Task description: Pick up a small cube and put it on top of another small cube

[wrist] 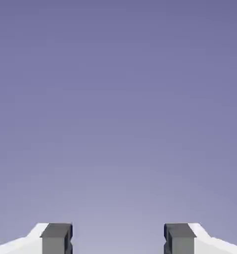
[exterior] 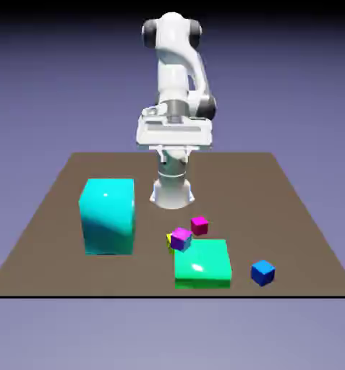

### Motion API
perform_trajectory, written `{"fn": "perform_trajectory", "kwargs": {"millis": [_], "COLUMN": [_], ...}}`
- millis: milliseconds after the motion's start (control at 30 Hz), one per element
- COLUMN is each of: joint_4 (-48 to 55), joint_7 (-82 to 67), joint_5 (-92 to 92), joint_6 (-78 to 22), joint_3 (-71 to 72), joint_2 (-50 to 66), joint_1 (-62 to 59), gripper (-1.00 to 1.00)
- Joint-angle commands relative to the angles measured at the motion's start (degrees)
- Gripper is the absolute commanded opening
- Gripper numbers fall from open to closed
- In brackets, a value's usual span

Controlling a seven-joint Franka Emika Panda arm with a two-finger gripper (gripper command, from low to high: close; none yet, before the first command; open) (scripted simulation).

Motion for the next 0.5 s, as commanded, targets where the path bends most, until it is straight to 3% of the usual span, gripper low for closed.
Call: {"fn": "perform_trajectory", "kwargs": {"millis": [0, 467], "joint_4": [-0.4, -6.2], "joint_7": [0.9, 14.0], "joint_5": [2.2, 33.0], "joint_6": [-1.0, -15.5], "joint_3": [2.1, 31.1], "joint_2": [0.0, -0.1], "joint_1": [-1.0, -15.4], "gripper": [0.00, 0.00]}}
